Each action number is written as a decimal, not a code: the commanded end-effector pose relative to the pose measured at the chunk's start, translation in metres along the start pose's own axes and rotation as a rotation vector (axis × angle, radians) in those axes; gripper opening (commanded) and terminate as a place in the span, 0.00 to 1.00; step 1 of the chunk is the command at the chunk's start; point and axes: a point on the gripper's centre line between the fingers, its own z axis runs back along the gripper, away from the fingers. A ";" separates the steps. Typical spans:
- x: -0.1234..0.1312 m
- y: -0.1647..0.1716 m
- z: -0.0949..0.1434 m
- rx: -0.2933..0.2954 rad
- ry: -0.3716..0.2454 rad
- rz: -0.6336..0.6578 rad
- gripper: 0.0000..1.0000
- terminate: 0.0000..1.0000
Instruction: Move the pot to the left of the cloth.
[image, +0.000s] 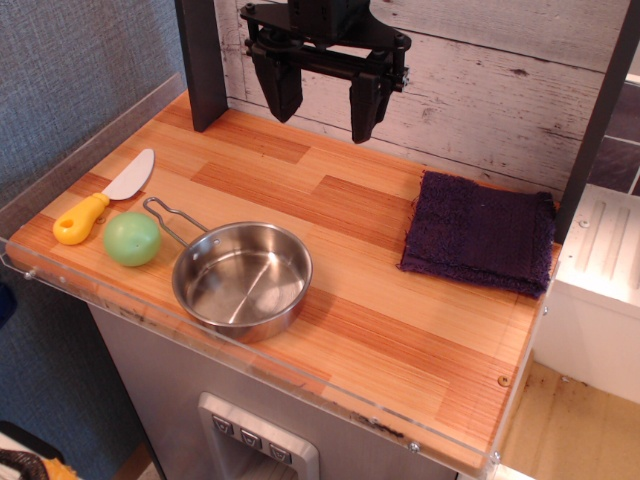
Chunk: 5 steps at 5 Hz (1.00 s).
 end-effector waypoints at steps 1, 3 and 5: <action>0.000 0.000 0.000 0.000 0.000 0.000 1.00 0.00; -0.064 -0.012 -0.035 -0.001 -0.014 -0.058 1.00 0.00; -0.073 -0.017 -0.075 0.015 0.073 -0.065 1.00 0.00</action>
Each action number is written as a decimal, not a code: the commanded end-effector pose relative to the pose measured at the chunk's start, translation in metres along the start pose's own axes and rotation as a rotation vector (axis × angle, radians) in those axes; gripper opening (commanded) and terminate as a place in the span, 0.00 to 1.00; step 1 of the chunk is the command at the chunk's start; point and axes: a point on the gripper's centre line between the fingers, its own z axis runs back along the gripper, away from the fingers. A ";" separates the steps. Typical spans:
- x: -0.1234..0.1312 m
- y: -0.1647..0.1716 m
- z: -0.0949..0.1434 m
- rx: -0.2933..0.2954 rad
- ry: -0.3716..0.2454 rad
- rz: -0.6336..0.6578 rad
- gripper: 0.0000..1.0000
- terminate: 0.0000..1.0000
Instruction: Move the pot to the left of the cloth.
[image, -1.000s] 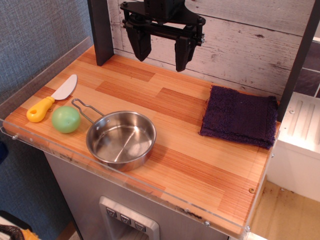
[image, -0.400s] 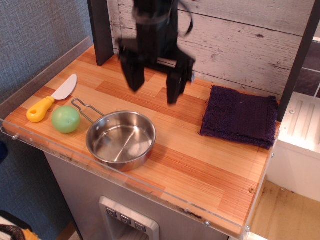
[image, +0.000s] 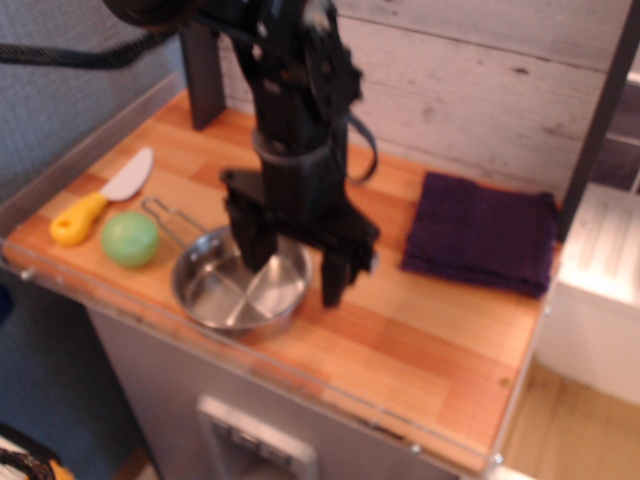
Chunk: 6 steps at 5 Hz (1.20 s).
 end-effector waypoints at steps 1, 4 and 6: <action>0.013 0.005 -0.030 0.004 0.045 0.017 1.00 0.00; 0.014 -0.005 -0.032 0.014 0.038 -0.055 0.00 0.00; 0.014 -0.012 -0.026 -0.015 0.038 -0.173 0.00 0.00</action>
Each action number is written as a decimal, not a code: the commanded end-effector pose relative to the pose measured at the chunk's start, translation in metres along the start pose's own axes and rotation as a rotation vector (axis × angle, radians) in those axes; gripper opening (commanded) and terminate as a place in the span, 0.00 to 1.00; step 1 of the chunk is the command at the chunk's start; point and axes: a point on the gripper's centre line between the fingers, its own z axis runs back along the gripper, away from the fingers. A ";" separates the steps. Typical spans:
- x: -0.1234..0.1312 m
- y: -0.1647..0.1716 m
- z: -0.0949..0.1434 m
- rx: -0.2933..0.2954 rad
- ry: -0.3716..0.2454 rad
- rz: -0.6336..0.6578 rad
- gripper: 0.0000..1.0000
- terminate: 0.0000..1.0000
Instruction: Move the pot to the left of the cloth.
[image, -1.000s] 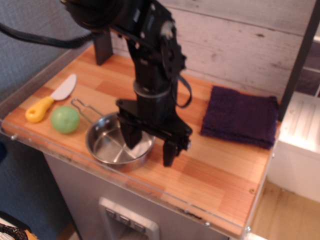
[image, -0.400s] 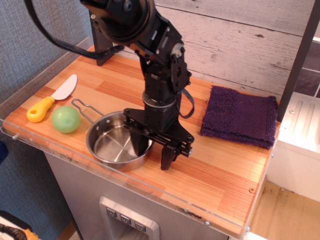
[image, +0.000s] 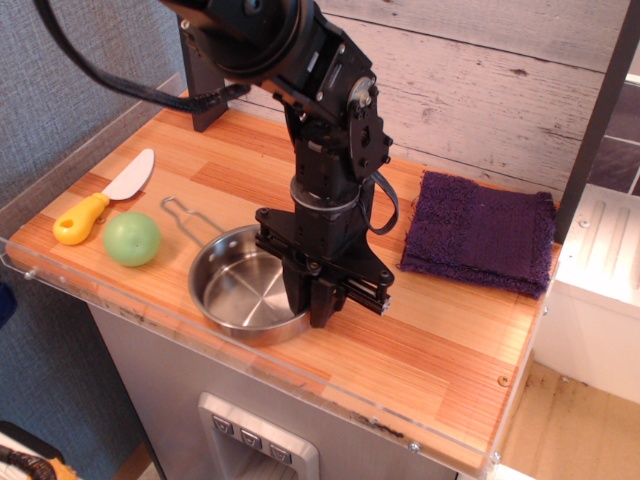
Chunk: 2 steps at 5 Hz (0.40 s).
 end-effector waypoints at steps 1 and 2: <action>0.008 -0.007 0.025 -0.025 -0.048 -0.097 0.00 0.00; 0.021 0.003 0.055 0.015 -0.087 -0.048 0.00 0.00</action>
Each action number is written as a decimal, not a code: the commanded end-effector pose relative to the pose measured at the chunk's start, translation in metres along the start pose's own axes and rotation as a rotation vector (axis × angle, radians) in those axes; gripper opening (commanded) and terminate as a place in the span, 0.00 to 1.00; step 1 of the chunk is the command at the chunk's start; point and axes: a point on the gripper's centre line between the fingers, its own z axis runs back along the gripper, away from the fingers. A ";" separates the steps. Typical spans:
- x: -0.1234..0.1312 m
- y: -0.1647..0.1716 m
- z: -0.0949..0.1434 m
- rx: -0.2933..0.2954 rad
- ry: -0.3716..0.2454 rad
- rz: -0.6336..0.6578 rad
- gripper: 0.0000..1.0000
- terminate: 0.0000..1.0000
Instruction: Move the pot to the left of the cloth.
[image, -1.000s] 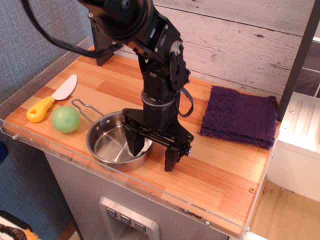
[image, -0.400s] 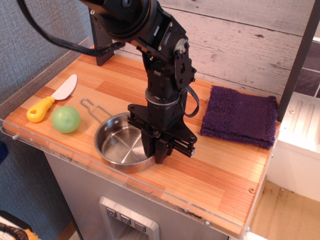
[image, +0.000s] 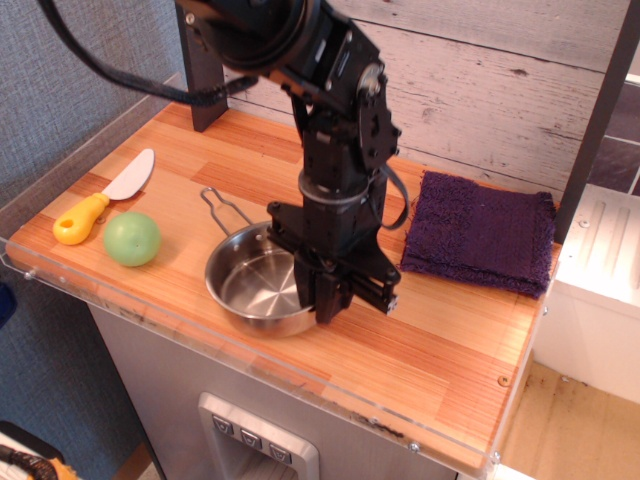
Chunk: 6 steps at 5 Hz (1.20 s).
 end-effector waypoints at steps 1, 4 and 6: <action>0.034 0.031 0.081 0.072 -0.161 0.208 0.00 0.00; 0.071 0.106 0.056 0.149 -0.062 0.457 0.00 0.00; 0.093 0.118 0.025 0.153 -0.054 0.432 0.00 0.00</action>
